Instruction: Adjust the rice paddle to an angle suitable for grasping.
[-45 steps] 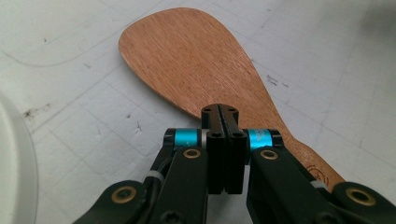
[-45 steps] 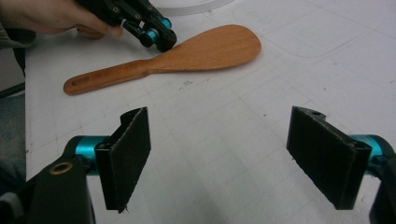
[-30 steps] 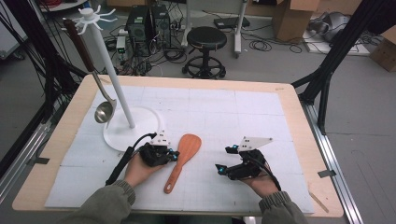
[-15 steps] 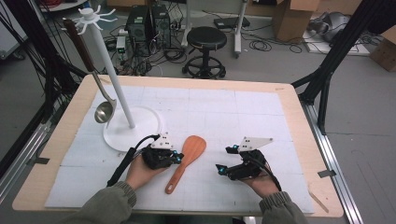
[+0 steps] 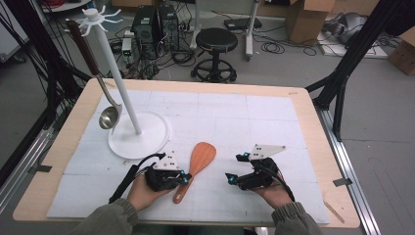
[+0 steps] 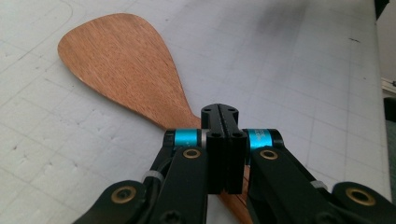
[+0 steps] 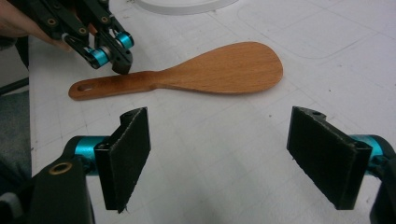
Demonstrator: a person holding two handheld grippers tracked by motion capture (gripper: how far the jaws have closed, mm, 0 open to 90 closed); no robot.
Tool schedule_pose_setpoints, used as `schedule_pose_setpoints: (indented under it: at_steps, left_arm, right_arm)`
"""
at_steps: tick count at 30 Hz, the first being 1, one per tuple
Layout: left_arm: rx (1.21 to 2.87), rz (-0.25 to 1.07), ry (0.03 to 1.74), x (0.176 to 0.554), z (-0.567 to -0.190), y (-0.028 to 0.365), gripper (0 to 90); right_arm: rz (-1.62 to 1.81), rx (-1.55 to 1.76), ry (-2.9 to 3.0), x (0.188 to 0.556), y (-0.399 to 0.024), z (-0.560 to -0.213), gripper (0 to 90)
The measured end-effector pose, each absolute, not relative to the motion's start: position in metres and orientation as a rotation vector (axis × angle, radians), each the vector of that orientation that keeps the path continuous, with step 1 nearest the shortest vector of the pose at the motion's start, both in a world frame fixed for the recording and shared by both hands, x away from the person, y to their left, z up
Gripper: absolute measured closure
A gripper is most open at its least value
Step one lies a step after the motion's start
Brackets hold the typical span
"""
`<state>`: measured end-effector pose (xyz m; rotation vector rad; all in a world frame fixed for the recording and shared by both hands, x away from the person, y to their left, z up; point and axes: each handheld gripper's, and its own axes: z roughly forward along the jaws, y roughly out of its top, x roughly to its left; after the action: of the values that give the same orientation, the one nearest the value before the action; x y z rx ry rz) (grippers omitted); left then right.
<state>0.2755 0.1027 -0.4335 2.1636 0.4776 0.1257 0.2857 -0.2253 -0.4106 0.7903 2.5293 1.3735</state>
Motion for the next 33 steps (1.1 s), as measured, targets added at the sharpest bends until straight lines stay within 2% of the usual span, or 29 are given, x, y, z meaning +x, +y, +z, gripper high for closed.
schedule_pose_setpoints:
  at_steps: [17,33]
  left_arm:
    - [2.159,0.070,0.508,0.254,-0.442,0.124,89.6]
    - [2.176,0.057,0.482,0.245,-0.446,0.121,89.6]
  right_arm:
    - [1.377,0.786,2.531,0.286,-0.224,-0.410,20.5]
    - [1.378,0.777,2.528,0.286,-0.223,-0.409,20.4]
